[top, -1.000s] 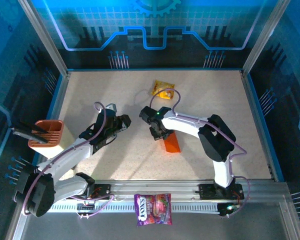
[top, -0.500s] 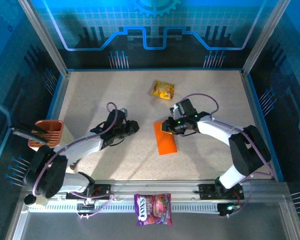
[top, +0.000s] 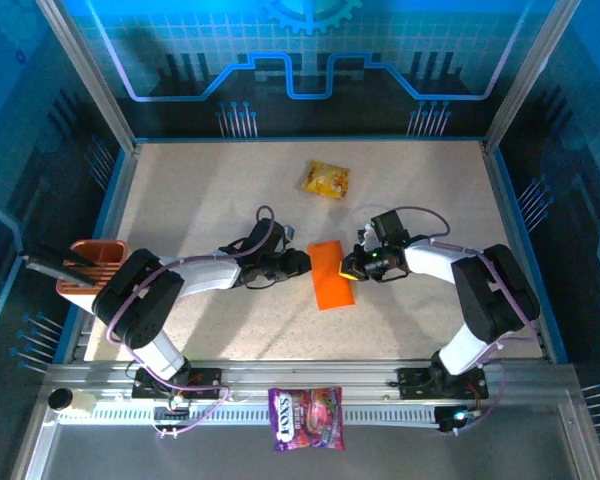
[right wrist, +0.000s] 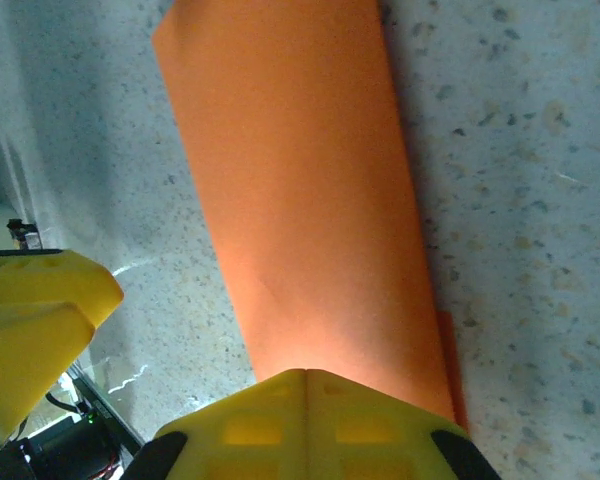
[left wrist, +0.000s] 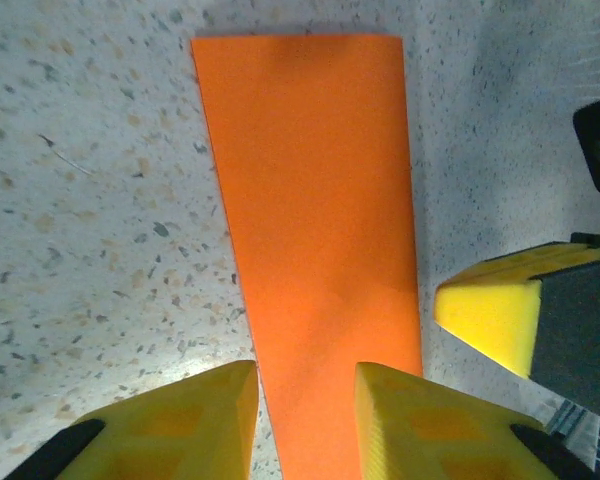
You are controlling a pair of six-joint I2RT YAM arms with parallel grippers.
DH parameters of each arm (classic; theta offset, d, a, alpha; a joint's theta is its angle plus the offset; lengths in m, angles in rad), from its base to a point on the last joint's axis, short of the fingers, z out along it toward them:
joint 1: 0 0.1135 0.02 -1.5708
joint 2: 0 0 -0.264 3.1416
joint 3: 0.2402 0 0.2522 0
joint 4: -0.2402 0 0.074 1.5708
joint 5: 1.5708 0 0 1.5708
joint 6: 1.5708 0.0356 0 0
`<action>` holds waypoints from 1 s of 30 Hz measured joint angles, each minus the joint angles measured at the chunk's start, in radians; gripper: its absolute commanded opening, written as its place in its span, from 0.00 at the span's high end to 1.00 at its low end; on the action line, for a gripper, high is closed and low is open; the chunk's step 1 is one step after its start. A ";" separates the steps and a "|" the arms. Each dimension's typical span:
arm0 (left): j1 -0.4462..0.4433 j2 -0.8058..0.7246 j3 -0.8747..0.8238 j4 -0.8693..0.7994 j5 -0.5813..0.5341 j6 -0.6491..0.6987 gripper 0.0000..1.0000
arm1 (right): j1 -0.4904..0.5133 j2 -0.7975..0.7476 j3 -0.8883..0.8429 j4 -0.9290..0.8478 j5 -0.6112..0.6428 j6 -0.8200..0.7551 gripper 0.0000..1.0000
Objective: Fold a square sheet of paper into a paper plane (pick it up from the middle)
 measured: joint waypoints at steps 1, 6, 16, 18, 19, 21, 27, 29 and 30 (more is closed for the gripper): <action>-0.001 0.009 0.000 0.006 0.008 -0.006 0.67 | 0.000 0.010 0.000 0.003 -0.002 0.000 0.94; -0.003 0.045 0.006 0.020 0.042 -0.030 0.66 | -0.024 0.076 -0.014 0.054 -0.025 0.016 0.94; -0.003 0.093 0.034 0.028 0.080 -0.033 0.63 | -0.073 0.091 -0.088 0.194 -0.114 0.047 0.95; -0.003 0.107 0.038 0.028 0.093 -0.034 0.63 | -0.075 0.091 -0.090 0.199 -0.119 0.047 0.95; -0.003 0.114 0.041 0.028 0.098 -0.034 0.63 | -0.076 0.091 -0.091 0.201 -0.121 0.048 0.95; -0.003 0.127 0.050 0.028 0.110 -0.039 0.63 | -0.077 0.091 -0.094 0.206 -0.123 0.047 0.95; -0.009 0.153 0.063 0.034 0.127 -0.055 0.64 | -0.077 0.092 -0.094 0.209 -0.126 0.051 0.95; -0.011 0.159 0.064 0.035 0.131 -0.058 0.64 | -0.079 0.094 -0.094 0.211 -0.130 0.051 0.95; -0.011 0.162 0.065 0.035 0.134 -0.058 0.64 | -0.079 0.095 -0.095 0.212 -0.131 0.051 0.95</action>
